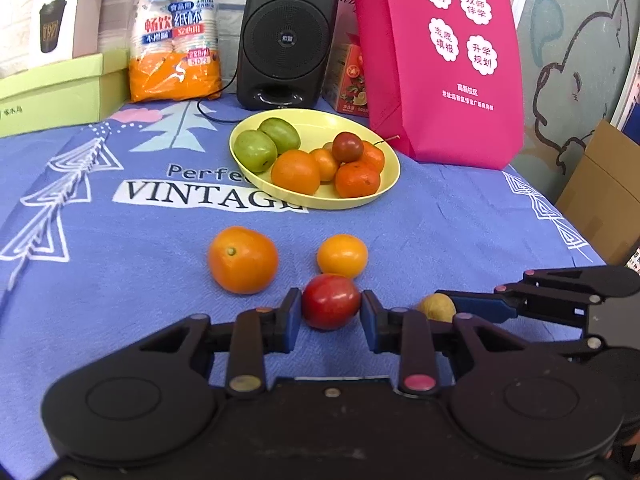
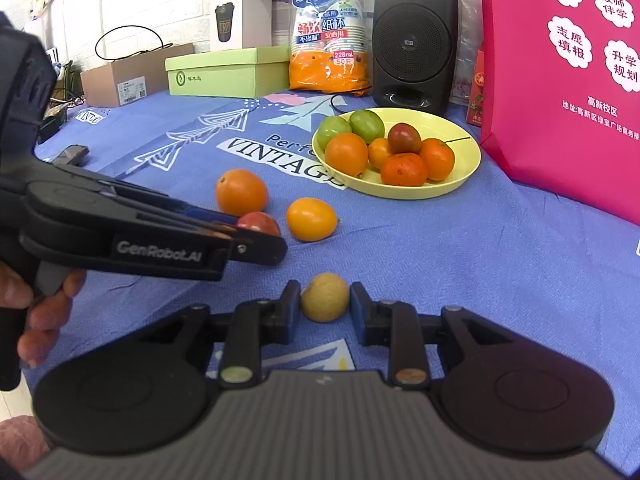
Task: Organize fruits
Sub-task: 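Grasp a red plum with the left tool while the right tool grasps a brown jujube, then lower the plum and jujube onto the yellow plate and open both tools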
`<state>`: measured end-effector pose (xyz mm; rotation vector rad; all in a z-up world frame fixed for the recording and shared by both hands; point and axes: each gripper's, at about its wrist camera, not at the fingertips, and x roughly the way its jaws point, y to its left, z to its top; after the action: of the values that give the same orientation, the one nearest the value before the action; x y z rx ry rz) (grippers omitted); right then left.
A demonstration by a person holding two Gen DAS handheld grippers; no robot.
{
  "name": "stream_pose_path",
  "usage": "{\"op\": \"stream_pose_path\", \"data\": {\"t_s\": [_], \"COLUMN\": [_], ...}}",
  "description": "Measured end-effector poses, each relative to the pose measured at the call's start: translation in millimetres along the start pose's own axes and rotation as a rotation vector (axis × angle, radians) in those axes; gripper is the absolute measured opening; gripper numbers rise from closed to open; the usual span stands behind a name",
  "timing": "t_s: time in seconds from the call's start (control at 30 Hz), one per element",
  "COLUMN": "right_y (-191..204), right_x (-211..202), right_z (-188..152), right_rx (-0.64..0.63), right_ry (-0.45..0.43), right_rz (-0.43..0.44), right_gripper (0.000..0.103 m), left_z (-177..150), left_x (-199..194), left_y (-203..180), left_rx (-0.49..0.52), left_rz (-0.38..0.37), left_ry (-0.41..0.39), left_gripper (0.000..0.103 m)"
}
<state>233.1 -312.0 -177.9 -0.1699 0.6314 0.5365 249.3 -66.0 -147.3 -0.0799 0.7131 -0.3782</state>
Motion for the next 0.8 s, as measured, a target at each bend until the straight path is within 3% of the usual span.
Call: {"op": "stream_pose_path", "data": {"t_s": [0.8], "right_y": [9.9], "right_x": [-27.6], "right_z": [17.2], "right_rx": [-0.036], "right_ry": [-0.052], "right_rz": [-0.008], "right_gripper": [0.026], "left_z": [18.2], "left_x": [-38.0], "left_y": [3.3], "left_rx": [0.036], "left_rz": [0.016], "left_ry": [-0.047], "left_gripper": [0.031]}}
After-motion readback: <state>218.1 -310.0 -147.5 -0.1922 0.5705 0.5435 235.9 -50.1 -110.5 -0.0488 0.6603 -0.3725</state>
